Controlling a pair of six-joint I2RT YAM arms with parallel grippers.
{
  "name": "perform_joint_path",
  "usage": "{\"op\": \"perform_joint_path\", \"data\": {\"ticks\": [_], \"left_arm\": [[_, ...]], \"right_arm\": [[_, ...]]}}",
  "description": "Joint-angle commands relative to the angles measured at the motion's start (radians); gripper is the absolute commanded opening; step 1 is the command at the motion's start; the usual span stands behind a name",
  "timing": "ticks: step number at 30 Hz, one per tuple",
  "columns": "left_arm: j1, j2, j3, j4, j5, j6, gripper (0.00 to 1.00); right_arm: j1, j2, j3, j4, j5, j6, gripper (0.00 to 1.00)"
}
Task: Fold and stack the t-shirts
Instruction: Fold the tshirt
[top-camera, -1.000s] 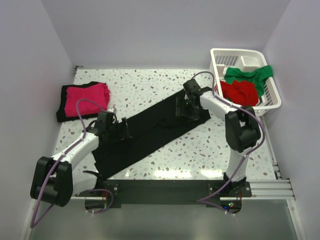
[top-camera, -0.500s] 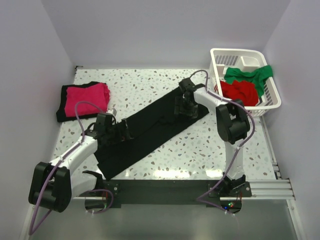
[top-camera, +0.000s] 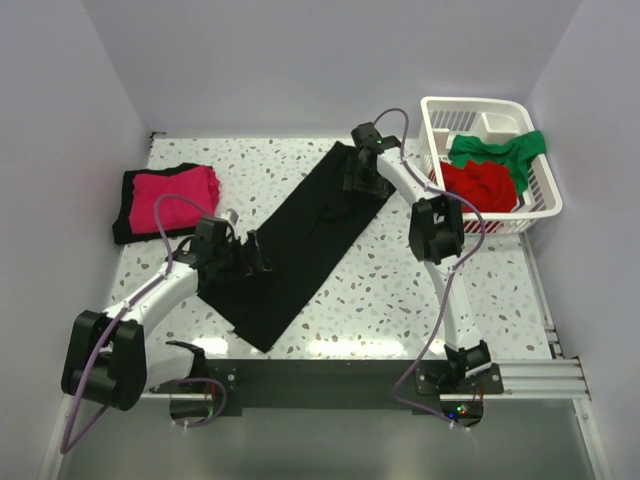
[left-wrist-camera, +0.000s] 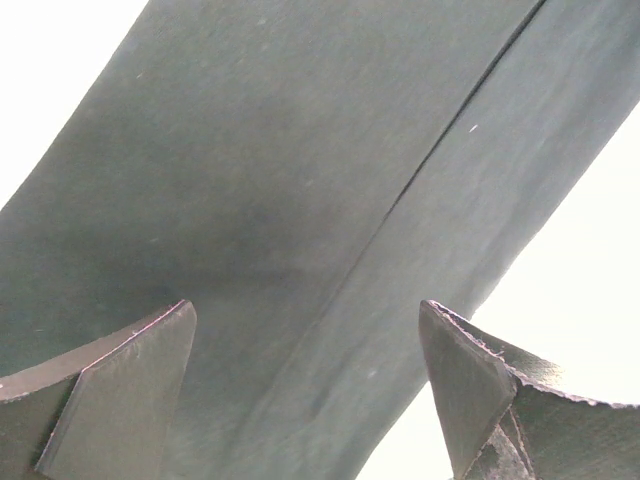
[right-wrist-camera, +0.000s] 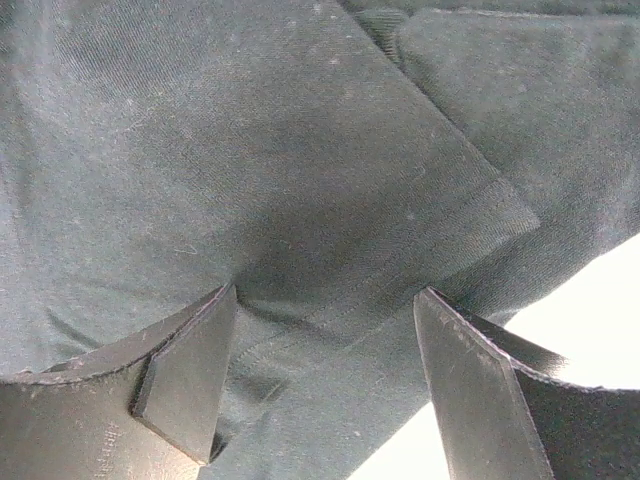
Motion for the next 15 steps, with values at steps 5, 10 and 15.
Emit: {"op": "perform_joint_path", "data": {"ticks": [5,10,15], "left_arm": [[-0.031,0.012,-0.035,0.016,0.055,-0.012,0.98],[-0.088,0.017,-0.093,0.019,0.08,-0.051,0.98],[-0.16,-0.004,-0.178,0.057,0.033,-0.141,0.97]], "right_arm": [[-0.025,-0.016,0.003,0.101,-0.133,0.009,0.76],[-0.029,-0.076,-0.034,0.158,-0.202,-0.014,0.77],[-0.03,-0.156,-0.04,0.17,-0.239,-0.024,0.77]]}}
